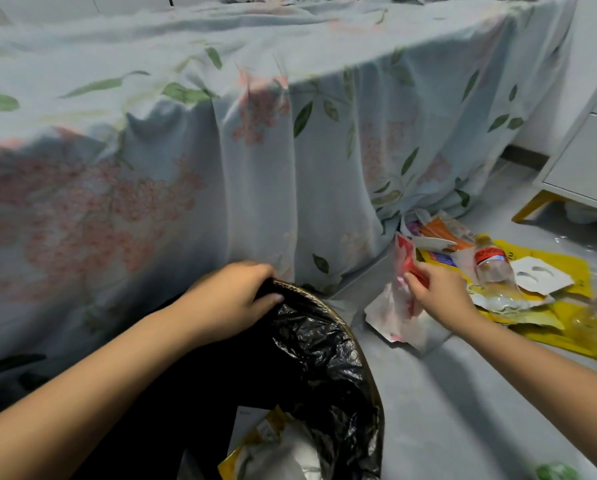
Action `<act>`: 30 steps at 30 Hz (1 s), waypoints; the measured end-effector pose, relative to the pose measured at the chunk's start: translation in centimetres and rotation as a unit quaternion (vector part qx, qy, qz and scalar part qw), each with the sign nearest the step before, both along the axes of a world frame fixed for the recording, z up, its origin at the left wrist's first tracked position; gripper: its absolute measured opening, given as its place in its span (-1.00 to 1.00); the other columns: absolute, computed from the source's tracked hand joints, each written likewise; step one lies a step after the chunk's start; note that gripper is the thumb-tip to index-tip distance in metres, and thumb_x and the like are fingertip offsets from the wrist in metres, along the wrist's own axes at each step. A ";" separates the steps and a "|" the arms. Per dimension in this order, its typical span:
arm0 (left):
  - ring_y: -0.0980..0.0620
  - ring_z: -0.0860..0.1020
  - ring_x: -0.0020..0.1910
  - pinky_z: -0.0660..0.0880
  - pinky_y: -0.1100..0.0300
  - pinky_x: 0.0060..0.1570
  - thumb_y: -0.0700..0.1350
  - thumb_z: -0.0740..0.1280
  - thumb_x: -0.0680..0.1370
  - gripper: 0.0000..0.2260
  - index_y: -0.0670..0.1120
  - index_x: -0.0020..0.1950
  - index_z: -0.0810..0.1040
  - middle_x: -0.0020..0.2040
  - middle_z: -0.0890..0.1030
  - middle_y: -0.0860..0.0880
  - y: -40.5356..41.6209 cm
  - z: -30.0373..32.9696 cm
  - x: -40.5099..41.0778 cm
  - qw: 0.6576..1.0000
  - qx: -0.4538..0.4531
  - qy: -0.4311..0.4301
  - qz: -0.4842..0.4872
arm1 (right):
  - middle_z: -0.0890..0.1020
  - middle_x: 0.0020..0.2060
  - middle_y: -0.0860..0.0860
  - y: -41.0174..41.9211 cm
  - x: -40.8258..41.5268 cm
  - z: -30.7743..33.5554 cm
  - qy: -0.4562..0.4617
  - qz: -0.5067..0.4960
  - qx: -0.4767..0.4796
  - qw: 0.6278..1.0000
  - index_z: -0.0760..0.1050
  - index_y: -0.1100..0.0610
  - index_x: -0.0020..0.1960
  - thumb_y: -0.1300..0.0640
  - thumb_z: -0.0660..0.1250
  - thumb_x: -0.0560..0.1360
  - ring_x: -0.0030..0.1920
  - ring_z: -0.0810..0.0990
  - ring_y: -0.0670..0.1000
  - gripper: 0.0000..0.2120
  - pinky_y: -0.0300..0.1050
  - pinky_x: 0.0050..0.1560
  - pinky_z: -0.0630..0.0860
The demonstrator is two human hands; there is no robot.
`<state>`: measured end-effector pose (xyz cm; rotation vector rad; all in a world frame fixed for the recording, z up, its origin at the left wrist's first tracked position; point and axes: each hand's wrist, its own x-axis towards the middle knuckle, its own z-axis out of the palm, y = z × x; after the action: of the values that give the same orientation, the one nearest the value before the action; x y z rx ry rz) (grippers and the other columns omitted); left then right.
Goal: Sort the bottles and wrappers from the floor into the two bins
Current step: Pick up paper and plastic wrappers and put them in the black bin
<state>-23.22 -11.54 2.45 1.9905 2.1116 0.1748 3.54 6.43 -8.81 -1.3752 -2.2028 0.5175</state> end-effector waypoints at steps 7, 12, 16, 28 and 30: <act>0.13 0.43 0.25 0.41 0.21 0.17 0.18 0.32 0.37 -0.48 0.04 0.29 0.41 0.23 0.46 0.13 -2.4 3.2 3.9 0.980 0.197 -0.025 0.009 | 0.64 -0.19 0.11 -5.9 -0.1 9.8 0.428 0.038 -0.362 0.827 0.56 0.17 -0.05 0.18 0.28 0.53 -0.13 0.59 0.08 -0.90 0.02 -0.05 0.60; 0.32 0.32 0.34 0.21 0.47 0.31 0.35 0.33 0.32 -0.26 0.03 0.41 0.35 0.35 0.39 0.20 -5.0 6.9 6.5 0.953 0.264 -0.136 -0.055 | 0.70 -0.14 0.06 -12.4 -1.1 15.7 0.413 0.172 -0.413 0.793 0.63 0.12 -0.05 0.14 0.34 0.35 -0.12 0.67 0.01 -0.80 -0.04 -0.08 0.64; 0.29 0.48 0.23 0.40 0.33 0.24 0.28 0.45 0.30 -0.32 0.02 0.34 0.46 0.26 0.54 0.15 -6.2 8.5 6.9 0.949 0.243 -0.189 -0.066 | 0.70 -0.17 0.04 -14.8 -2.5 18.7 0.387 0.278 -0.411 0.777 0.69 0.07 -0.13 0.13 0.34 0.34 -0.11 0.67 -0.02 -0.82 -0.16 -0.08 0.64; 0.19 0.54 -0.34 0.53 0.03 -0.24 0.19 0.49 0.31 -0.70 -0.02 -0.17 0.68 -0.26 0.68 -0.08 -7.2 7.7 4.5 0.959 0.070 -0.269 0.052 | 0.70 -0.04 0.09 -14.9 -4.6 17.2 0.305 0.233 -0.357 0.851 0.58 0.11 0.11 0.16 0.49 0.31 -0.04 0.69 0.05 -0.63 -0.05 -0.04 0.64; 0.24 0.59 -0.32 0.53 0.20 -0.24 0.18 0.47 0.35 -0.74 0.01 -0.16 0.66 -0.31 0.67 0.06 -7.9 7.7 3.2 0.982 0.084 -0.155 0.060 | 0.71 -0.13 0.09 -15.0 -5.2 17.0 0.271 0.241 -0.286 0.887 0.63 0.16 0.00 0.20 0.48 0.39 -0.10 0.69 0.04 -0.81 -0.03 -0.04 0.64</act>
<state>-20.01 -19.49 10.14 1.7803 2.0681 0.6611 -1.70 -8.57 8.15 -0.7390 -1.9558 1.6214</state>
